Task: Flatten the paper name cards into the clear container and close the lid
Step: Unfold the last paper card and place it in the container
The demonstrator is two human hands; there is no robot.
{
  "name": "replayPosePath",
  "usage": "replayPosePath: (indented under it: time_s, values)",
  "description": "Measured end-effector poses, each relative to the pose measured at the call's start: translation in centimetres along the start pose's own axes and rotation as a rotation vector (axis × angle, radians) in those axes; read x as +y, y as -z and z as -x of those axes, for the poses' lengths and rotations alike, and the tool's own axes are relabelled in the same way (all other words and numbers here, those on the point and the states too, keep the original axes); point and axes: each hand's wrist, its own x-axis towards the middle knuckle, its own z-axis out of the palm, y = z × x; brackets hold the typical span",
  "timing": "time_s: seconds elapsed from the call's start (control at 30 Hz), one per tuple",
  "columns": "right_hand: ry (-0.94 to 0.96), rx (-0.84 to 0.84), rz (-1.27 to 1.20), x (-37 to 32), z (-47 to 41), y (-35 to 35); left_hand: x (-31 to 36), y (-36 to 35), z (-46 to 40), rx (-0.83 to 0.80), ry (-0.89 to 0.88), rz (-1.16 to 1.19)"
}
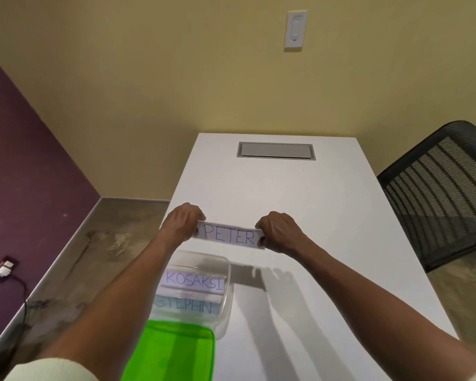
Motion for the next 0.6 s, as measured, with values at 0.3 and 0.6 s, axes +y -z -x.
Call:
replayPosePath:
  time_s: [0.3,0.6]
  values:
    - [0.076,-0.041,-0.005,-5.6,0.0,-1.9,-4.8,-1.1,3.9,-0.06,0.095,0.062]
    - [0.143,-0.101,-0.038,-10.1,-0.1,-3.3,-8.8,-2.1,5.5,-0.155,0.157,0.051]
